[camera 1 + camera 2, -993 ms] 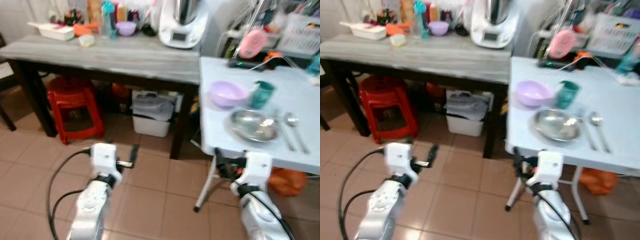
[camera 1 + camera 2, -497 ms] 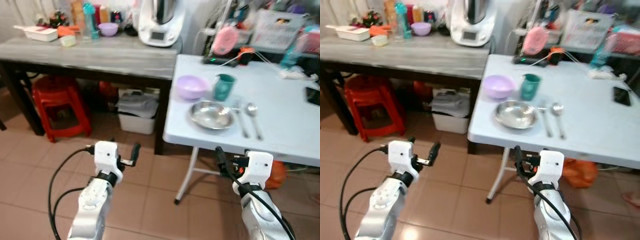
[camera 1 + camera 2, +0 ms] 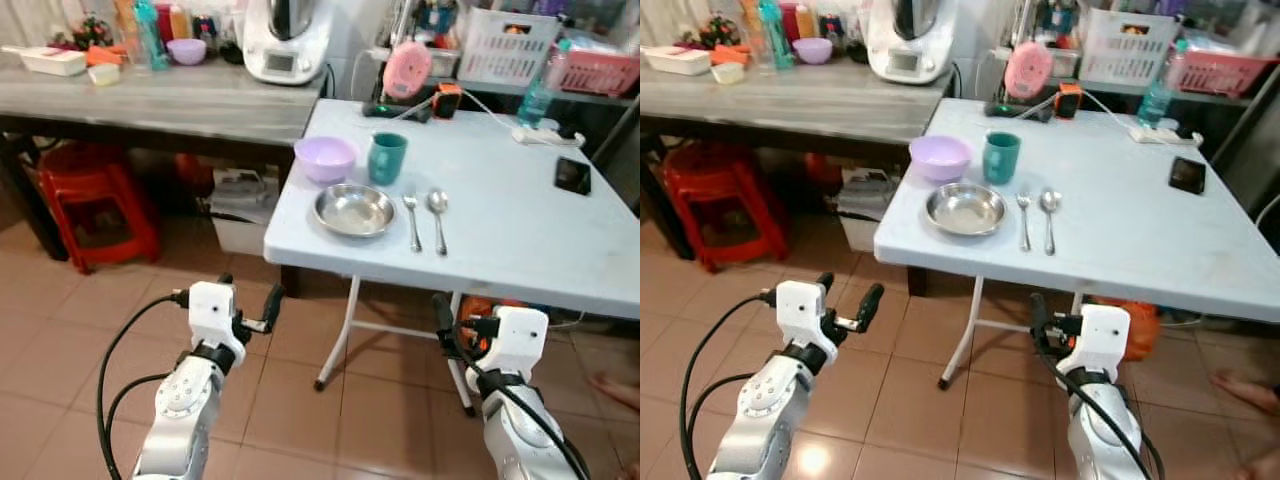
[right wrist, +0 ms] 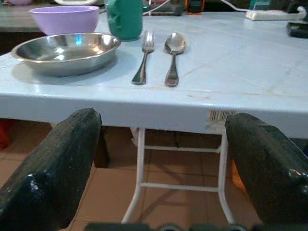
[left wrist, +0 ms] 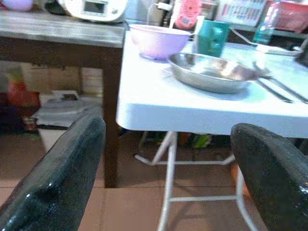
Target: Setting the table
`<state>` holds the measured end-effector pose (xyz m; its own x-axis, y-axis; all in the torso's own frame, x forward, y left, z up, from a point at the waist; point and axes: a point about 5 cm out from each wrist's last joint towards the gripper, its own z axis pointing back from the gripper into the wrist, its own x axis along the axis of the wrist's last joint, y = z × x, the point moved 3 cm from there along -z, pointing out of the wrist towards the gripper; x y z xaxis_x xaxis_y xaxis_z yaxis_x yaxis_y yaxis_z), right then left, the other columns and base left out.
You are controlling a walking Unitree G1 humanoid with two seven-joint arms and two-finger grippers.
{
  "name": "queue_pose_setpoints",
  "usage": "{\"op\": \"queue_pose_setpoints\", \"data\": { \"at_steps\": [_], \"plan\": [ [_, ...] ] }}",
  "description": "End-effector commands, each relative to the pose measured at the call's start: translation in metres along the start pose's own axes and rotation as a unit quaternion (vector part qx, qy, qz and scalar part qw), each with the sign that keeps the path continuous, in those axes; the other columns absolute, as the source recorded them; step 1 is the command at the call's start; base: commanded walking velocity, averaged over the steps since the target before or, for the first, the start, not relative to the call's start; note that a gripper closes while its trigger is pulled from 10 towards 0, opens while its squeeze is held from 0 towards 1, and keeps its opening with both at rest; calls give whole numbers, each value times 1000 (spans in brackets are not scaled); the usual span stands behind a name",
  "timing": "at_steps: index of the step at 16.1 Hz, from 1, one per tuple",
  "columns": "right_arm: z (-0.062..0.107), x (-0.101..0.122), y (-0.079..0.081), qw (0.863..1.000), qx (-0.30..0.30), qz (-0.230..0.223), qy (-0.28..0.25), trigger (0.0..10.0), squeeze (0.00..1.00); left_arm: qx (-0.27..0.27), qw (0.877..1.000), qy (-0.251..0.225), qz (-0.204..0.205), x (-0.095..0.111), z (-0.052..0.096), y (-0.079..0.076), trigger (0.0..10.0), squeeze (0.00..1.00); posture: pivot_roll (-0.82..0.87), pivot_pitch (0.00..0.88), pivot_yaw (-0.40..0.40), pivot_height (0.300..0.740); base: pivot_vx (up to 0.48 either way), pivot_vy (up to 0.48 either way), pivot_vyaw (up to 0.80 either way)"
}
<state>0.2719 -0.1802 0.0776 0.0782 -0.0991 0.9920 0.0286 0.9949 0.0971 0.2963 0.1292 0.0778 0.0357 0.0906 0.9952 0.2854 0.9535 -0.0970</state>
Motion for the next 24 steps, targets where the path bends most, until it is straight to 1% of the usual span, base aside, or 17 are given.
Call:
{"op": "queue_pose_setpoints", "data": {
  "at_steps": [1,2,7,10,14,24],
  "plan": [
    [-3,6,6,1000,7,2,-12,10000,0,-2,1000,-9,2,6,1,4,10000,0,12,0,-36,740,0,0,0],
    [-4,7,5,1000,5,3,-15,10000,0,-11,1000,-15,12,8,2,2,10000,0,12,0,-38,740,289,0,0],
    [-4,11,2,1000,3,10,-21,10000,0,-22,999,-17,19,9,1,-1,10000,0,5,0,-41,740,343,0,0],
    [-3,12,2,1000,0,14,-25,10000,0,-27,999,-19,20,9,1,-2,10000,0,4,0,-40,740,364,0,635],
    [-1,19,4,999,2,14,-40,10000,0,-29,999,-24,21,13,0,-2,10000,0,3,0,-38,740,367,0,0],
    [-1,21,6,999,9,22,-42,10000,0,-34,999,-20,22,13,1,-4,10000,0,-7,0,-34,740,367,0,0]
  ]
}}
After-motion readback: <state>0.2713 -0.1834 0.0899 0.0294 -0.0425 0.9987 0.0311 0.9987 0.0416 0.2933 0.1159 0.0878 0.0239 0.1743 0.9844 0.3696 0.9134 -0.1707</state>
